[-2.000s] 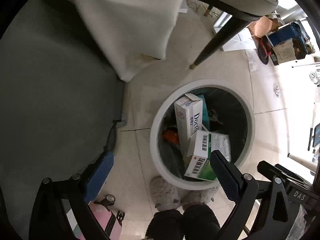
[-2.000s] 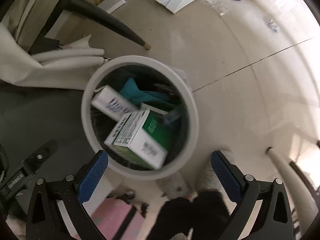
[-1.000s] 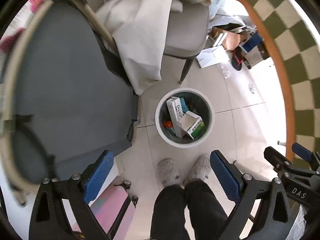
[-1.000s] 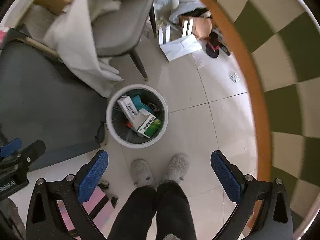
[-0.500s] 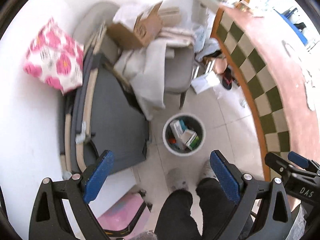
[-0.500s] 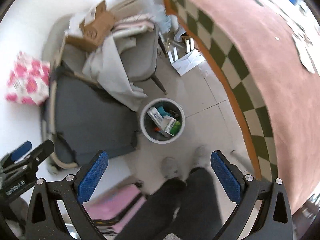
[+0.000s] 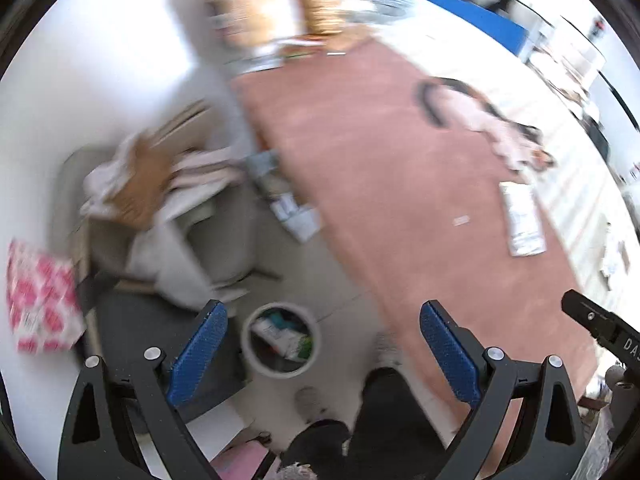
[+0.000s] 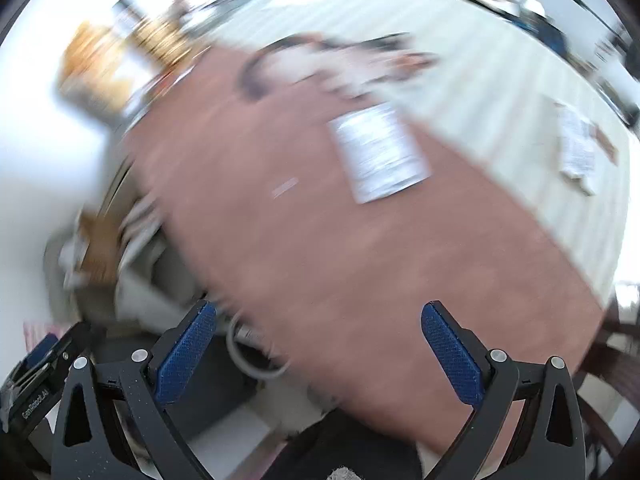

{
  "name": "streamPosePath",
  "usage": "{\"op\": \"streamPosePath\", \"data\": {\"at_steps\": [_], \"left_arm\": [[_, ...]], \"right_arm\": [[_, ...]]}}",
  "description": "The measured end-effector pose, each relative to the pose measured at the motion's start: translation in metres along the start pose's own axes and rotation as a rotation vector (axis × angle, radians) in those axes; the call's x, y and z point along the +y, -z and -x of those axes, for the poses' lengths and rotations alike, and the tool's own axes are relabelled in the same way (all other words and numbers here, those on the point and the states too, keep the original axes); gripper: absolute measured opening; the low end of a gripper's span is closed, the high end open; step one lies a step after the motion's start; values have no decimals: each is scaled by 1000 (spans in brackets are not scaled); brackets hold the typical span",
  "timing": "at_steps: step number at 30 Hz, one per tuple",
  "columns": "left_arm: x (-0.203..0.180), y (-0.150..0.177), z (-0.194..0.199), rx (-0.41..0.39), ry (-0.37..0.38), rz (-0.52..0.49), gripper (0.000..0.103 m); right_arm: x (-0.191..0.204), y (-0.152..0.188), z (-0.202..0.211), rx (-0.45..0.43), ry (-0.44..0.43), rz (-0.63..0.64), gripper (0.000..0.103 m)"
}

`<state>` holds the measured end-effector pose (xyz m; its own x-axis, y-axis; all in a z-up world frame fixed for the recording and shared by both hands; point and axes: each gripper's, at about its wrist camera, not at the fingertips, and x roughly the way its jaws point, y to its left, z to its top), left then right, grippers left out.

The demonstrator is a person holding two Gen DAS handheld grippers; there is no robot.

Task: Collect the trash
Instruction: 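Move both tools back over the table, then grasp the foil blister pack with the left gripper while the right grasps the printed leaflet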

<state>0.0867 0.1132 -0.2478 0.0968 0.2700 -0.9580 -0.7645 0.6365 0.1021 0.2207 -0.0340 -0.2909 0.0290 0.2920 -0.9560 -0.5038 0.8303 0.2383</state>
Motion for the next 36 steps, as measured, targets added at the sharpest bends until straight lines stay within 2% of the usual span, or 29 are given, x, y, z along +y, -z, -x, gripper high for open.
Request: {"op": "streamPosePath", "data": {"at_steps": [4,8,11,15,17,18,20,23,24,25,26,27,28,29,31,36], "left_arm": [[-89,-44,-37,59,41,-116,99],[-165,-71,-83,171,100,-186,99],[-199,-91,-116,253,149,-174,98],[-230,-110,-155,328,166,-166,98],[-239,-113,-169,359,163,-171,98],[-243,-114,-175,375,164,-175,97],[-247,-113,-182,379,144,-185,81],[-253,-109,-179,341,106,-225,76],[-255,-106,-177,323,106,-240,73],[-257,-103,-174,305,110,-260,66],[-260,-98,-169,291,113,-288,66],[-262,-91,-167,296,118,-318,66],[-264,-85,-166,301,117,-340,66],[-265,-79,-164,298,118,-363,66],[-265,-70,-160,285,121,-384,66],[-269,-66,-159,279,118,-389,68]], "right_arm": [[-97,-59,-2,-15,80,-159,103],[-204,-117,-13,-21,190,-317,103],[-266,-148,-23,-9,257,-405,103],[-317,-172,-42,20,326,-467,103],[-335,-181,-55,44,328,-486,103],[-340,-185,-61,53,331,-491,103],[-345,-191,-73,66,332,-491,103],[-349,-198,-89,90,346,-481,103],[-350,-198,-94,94,340,-480,103],[-350,-198,-97,96,333,-480,98],[-349,-199,-97,78,324,-484,96],[-345,-197,-95,61,293,-475,82],[-338,-196,-94,61,298,-462,74],[-327,-192,-96,81,304,-435,74],[-309,-181,-102,129,256,-388,74],[-258,-146,-117,226,235,-228,74]]}}
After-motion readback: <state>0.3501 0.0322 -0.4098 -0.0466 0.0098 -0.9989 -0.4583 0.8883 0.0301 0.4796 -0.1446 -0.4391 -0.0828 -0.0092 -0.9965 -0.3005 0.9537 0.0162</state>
